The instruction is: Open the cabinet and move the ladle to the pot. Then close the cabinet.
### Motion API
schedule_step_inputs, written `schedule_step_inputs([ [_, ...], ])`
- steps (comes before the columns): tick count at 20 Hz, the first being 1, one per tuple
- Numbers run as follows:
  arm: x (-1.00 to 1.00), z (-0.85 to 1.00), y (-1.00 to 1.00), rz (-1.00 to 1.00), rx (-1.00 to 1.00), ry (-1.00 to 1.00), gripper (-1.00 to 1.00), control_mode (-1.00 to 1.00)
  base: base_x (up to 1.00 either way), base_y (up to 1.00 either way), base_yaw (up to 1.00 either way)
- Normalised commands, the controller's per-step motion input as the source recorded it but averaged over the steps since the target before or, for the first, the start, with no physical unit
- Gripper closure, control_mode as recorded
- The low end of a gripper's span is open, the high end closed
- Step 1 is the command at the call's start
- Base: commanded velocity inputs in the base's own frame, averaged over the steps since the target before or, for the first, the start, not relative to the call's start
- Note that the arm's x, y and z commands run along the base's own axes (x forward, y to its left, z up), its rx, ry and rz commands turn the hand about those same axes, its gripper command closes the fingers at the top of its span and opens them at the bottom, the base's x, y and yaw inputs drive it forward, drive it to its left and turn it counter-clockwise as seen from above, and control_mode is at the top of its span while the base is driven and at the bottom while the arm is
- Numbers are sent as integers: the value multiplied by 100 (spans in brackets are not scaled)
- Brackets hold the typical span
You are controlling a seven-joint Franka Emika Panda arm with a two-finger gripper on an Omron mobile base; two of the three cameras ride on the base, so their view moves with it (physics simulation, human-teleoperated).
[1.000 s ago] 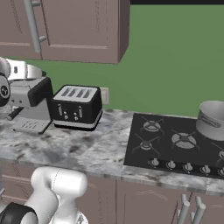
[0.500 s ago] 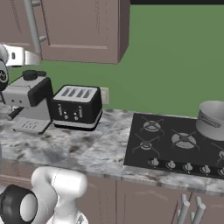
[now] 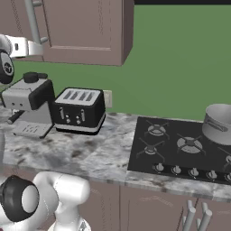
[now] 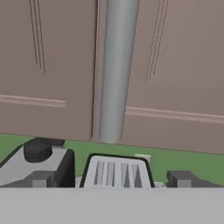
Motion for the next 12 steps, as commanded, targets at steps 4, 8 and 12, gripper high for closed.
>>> schedule_step_inputs([
  [4, 54, 11, 0, 0, 0, -3, -100, -100, 0, 0, 0],
  [8, 46, 20, 0, 0, 0, 0, -100, -100, 0, 0, 0],
  [12, 43, 22, 0, 0, 0, 0, -100, -100, 0, 0, 0],
])
